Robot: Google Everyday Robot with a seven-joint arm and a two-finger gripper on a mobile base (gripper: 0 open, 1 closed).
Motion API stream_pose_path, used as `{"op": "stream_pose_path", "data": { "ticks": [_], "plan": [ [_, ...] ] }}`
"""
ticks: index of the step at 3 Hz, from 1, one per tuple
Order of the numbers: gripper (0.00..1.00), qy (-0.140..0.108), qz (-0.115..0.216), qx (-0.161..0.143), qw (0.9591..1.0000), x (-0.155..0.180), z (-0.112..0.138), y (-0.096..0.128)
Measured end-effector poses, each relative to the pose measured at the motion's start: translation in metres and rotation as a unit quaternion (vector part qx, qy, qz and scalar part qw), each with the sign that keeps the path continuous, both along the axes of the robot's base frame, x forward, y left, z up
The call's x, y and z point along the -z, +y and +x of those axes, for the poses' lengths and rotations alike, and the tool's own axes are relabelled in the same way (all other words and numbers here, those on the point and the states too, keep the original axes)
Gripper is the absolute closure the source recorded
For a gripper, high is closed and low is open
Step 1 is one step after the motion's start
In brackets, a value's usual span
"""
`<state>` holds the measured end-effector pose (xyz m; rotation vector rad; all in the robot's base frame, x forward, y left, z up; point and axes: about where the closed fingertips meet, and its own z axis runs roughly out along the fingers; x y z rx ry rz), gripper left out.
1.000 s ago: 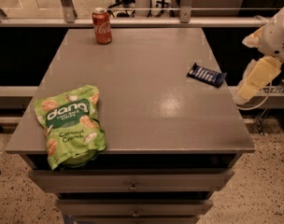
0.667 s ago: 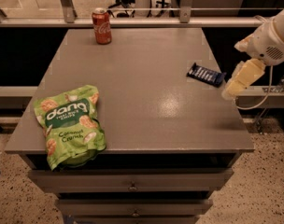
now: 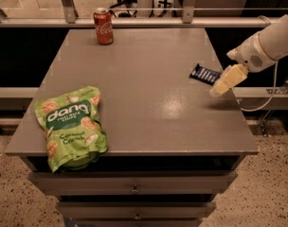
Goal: Move rxbar blueberry near coke can
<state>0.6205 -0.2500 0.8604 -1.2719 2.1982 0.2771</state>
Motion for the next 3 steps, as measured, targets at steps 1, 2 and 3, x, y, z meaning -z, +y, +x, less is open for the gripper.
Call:
{"op": "stream_pose_path", "data": {
  "ticks": [1, 2, 3],
  "plan": [
    [0.03, 0.002, 0.036, 0.015, 0.9992, 0.016, 0.027, 0.012],
    [0.26, 0.005, 0.05, 0.019, 0.9985, 0.02, 0.036, 0.023],
    [0.49, 0.005, 0.058, 0.023, 0.998, 0.02, 0.04, 0.026]
  ]
}}
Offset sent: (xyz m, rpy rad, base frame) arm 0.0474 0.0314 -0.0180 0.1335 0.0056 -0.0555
